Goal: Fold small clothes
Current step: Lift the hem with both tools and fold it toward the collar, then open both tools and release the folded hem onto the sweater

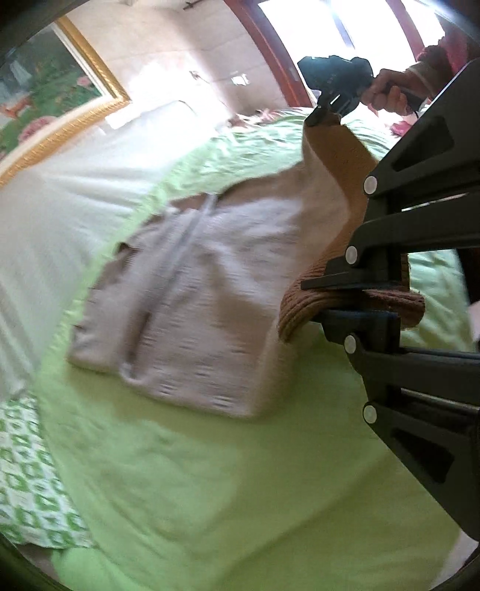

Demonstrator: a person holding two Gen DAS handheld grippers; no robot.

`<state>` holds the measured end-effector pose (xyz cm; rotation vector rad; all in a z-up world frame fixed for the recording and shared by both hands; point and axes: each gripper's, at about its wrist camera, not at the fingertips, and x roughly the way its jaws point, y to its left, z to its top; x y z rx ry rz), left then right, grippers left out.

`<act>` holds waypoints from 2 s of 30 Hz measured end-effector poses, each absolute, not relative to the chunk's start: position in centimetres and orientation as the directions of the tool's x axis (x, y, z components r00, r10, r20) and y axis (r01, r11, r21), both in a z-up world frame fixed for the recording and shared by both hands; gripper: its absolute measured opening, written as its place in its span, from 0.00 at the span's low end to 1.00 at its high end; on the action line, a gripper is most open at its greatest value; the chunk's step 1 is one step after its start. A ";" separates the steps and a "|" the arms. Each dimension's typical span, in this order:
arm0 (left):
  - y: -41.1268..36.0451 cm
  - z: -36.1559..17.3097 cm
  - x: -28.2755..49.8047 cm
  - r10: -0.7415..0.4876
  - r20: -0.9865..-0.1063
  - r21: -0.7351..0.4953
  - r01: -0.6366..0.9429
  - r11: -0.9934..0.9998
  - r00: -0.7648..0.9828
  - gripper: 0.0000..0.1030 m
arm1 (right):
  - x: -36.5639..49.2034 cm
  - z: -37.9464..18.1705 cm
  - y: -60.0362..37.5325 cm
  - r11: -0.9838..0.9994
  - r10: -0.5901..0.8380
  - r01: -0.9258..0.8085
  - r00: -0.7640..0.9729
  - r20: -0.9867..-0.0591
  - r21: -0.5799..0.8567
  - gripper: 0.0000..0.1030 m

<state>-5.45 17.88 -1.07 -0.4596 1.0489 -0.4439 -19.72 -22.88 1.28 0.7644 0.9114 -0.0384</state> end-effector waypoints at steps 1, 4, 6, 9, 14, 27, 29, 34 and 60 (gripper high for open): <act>17.8 -0.7 -4.6 -0.554 -0.705 -0.562 0.128 0.818 0.443 0.06 | -18.8 1.8 -22.9 0.739 0.281 0.326 0.646 -0.710 0.589 0.07; 18.0 0.6 -1.3 -0.551 -0.674 -0.575 0.119 0.810 0.491 0.06 | -15.4 3.0 -23.6 0.752 0.268 0.296 0.679 -0.684 0.589 0.07; 17.8 1.4 1.0 -0.540 -0.662 -0.570 0.119 0.813 0.521 0.06 | -13.4 3.3 -24.0 0.755 0.257 0.292 0.692 -0.674 0.588 0.07; 17.3 2.5 4.6 -0.520 -0.652 -0.557 0.118 0.822 0.552 0.06 | -10.1 3.7 -25.3 0.761 0.240 0.284 0.711 -0.661 0.583 0.07; 16.7 2.8 11.0 -0.486 -0.653 -0.538 0.096 0.838 0.581 0.06 | -4.5 3.9 -28.0 0.761 0.199 0.303 0.732 -0.651 0.574 0.07; 14.3 -0.1 27.2 -0.404 -0.705 -0.492 0.008 0.870 0.583 0.06 | 9.3 0.3 -34.6 0.735 0.144 0.378 0.724 -0.674 0.563 0.07; 14.2 -0.9 29.1 -0.398 -0.710 -0.493 -0.006 0.870 0.581 0.06 | 10.6 -0.7 -35.5 0.731 0.141 0.391 0.715 -0.685 0.559 0.07; 13.7 -4.1 33.1 -0.370 -0.748 -0.471 -0.048 0.881 0.552 0.06 | 13.4 -3.8 -37.7 0.716 0.129 0.440 0.679 -0.722 0.542 0.07; 14.9 -2.2 30.6 -0.287 -0.739 -0.431 -0.100 0.897 0.610 0.53 | 13.5 -1.9 -37.8 0.737 0.018 0.496 0.664 -0.747 0.459 0.47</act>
